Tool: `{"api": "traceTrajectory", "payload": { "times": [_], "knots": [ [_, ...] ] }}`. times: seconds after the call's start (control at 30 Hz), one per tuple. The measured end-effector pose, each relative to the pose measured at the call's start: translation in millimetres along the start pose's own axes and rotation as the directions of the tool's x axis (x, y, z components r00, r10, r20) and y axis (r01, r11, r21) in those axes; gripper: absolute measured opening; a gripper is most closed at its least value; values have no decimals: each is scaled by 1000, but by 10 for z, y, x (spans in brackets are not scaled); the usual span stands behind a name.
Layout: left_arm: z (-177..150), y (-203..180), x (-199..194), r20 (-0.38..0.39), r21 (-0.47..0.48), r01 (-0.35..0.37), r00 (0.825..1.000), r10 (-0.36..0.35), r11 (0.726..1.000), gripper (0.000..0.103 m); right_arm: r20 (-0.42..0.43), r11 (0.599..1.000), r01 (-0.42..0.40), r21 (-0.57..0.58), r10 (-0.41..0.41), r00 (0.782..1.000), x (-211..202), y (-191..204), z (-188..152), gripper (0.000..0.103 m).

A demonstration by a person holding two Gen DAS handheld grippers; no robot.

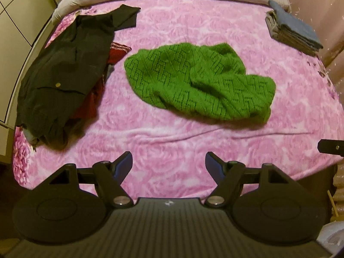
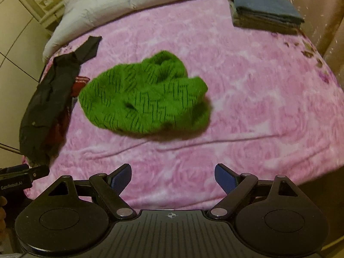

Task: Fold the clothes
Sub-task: 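Lower the green vest onto open bedspread and open the right gripper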

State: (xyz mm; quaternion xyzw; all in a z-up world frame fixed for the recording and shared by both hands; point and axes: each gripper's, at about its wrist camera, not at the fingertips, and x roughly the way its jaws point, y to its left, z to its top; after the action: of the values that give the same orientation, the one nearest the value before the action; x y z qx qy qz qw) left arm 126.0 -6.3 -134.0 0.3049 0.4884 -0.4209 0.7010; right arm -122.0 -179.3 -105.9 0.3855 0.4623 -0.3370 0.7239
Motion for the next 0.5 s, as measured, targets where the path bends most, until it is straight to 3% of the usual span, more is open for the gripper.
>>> {"api": "traceTrajectory", "payload": {
  "times": [0.27, 0.5],
  "knots": [
    [56, -33, 25, 3, -5, -4, 1000, 4, 1000, 72, -20, 1000, 11, -21, -11, 1000, 84, 36, 58, 87],
    [289, -215, 89, 8, -75, -40, 999, 40, 996, 72, -30, 996, -14, -93, 11, 999, 210, -80, 411, 87]
  ]
}}
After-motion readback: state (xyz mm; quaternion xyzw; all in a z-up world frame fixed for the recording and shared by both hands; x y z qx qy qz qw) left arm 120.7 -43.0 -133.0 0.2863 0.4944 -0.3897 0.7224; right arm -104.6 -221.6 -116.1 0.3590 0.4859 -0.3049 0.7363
